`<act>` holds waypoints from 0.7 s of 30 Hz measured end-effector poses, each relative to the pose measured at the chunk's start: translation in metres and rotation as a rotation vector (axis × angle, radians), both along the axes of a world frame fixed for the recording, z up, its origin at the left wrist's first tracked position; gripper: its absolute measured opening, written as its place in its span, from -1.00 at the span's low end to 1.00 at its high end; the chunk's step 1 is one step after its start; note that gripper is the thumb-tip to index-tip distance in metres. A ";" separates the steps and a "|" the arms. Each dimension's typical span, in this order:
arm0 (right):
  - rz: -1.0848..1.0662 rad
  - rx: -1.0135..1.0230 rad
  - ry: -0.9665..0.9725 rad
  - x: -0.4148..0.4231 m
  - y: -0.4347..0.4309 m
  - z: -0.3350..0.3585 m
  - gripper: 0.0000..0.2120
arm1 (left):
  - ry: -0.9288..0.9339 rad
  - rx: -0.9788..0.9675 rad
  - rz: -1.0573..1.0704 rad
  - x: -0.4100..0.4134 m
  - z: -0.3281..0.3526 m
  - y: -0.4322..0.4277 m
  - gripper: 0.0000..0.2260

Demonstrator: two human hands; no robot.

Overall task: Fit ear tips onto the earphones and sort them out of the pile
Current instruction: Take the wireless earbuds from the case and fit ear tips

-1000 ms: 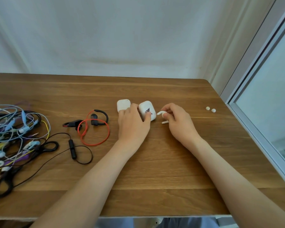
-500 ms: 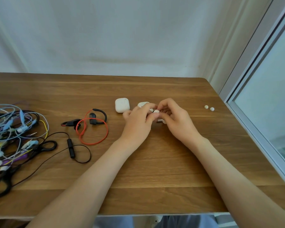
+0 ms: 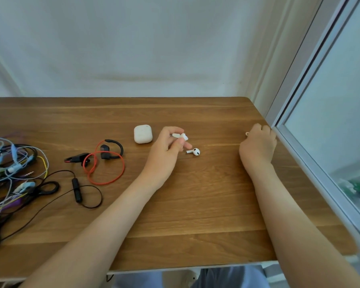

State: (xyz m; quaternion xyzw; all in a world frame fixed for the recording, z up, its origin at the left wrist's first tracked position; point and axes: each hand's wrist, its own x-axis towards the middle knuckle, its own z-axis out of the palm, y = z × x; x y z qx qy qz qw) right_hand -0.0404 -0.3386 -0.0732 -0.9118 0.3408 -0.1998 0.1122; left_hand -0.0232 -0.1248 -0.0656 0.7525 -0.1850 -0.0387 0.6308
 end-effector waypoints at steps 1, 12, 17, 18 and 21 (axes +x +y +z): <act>-0.003 0.020 -0.021 0.000 -0.001 0.000 -0.69 | 0.041 -0.052 0.008 0.001 0.000 0.001 -0.87; -0.020 0.067 -0.107 -0.001 0.001 0.001 -0.70 | 0.218 -0.174 0.032 0.010 0.002 0.005 -0.78; -0.019 0.192 -0.286 0.000 -0.001 0.003 -0.74 | 0.232 -0.155 0.008 0.010 0.001 0.005 -0.82; 0.013 0.230 -0.355 0.000 0.000 0.006 -0.76 | 0.235 -0.155 0.008 0.010 0.001 0.004 -0.83; 0.227 0.334 -0.522 -0.003 0.020 0.019 -0.82 | 0.231 -0.156 0.005 0.010 0.000 0.004 -0.85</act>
